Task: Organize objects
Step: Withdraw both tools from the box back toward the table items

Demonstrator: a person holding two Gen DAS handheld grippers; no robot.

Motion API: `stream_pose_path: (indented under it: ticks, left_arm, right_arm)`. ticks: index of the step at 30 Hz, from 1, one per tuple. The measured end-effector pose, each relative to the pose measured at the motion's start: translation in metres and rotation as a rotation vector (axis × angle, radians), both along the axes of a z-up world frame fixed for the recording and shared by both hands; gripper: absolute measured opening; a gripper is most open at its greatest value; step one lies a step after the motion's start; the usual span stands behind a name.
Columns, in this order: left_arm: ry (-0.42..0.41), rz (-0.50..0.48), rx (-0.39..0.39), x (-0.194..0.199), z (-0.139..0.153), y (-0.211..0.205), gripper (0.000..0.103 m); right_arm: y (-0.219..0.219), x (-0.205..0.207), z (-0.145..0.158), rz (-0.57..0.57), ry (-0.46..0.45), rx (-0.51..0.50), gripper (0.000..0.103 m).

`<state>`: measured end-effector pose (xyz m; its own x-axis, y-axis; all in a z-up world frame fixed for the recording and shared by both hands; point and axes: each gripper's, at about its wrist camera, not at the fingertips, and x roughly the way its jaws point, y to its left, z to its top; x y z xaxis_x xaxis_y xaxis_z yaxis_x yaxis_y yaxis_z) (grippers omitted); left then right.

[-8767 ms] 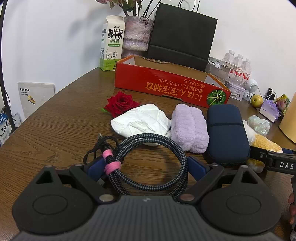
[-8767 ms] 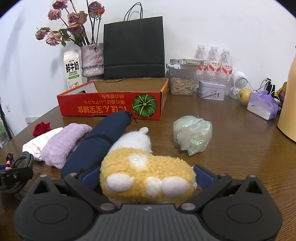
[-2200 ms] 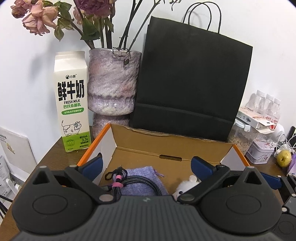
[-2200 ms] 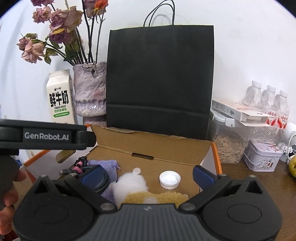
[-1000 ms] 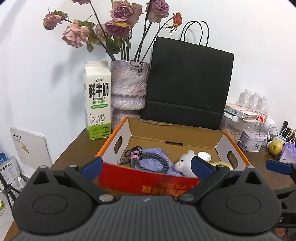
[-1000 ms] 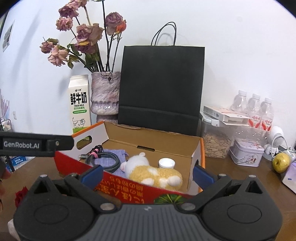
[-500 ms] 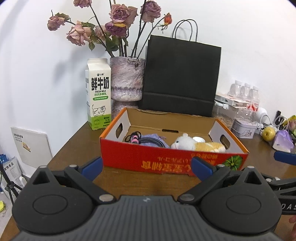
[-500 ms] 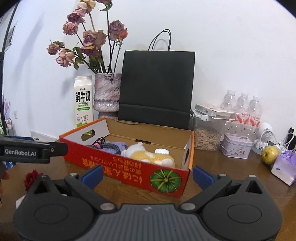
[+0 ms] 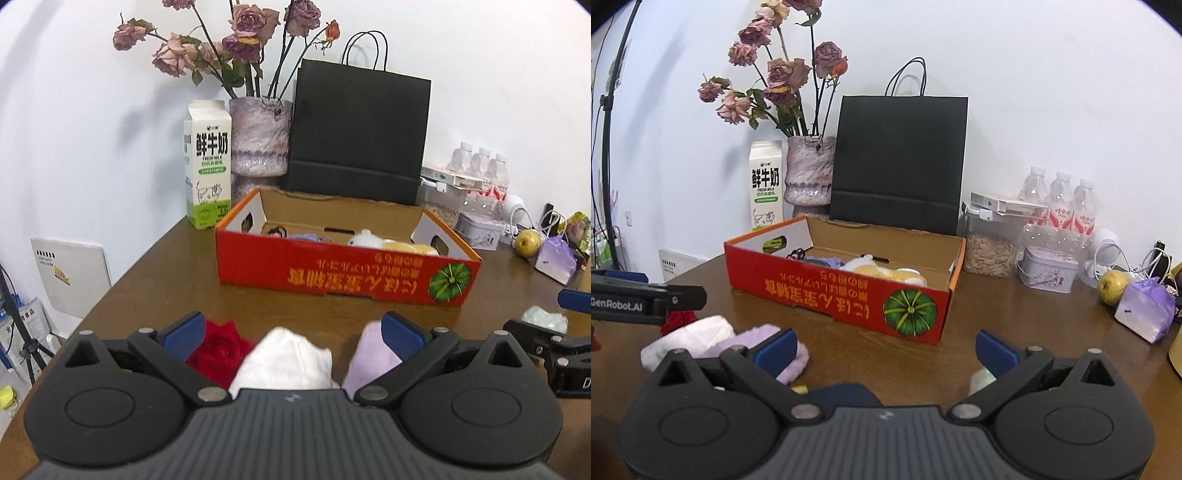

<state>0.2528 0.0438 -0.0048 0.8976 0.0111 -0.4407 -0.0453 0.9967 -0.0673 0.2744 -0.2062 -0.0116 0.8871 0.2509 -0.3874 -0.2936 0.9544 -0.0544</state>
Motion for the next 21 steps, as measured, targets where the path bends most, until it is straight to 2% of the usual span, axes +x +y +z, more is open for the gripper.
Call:
stream_pose_path:
  ticks: [12, 21]
  left_arm:
    - [0.036, 0.009, -0.026, -0.029, -0.014, 0.007, 0.103]
    - [0.07, 0.023, -0.036, -0.041, -0.024, 0.006, 0.103]
  right_arm:
    - [-0.02, -0.034, -0.026, -0.005, 0.053, -0.047, 0.103]
    - [-0.049, -0.049, -0.032, -0.044, 0.072, -0.037, 0.103]
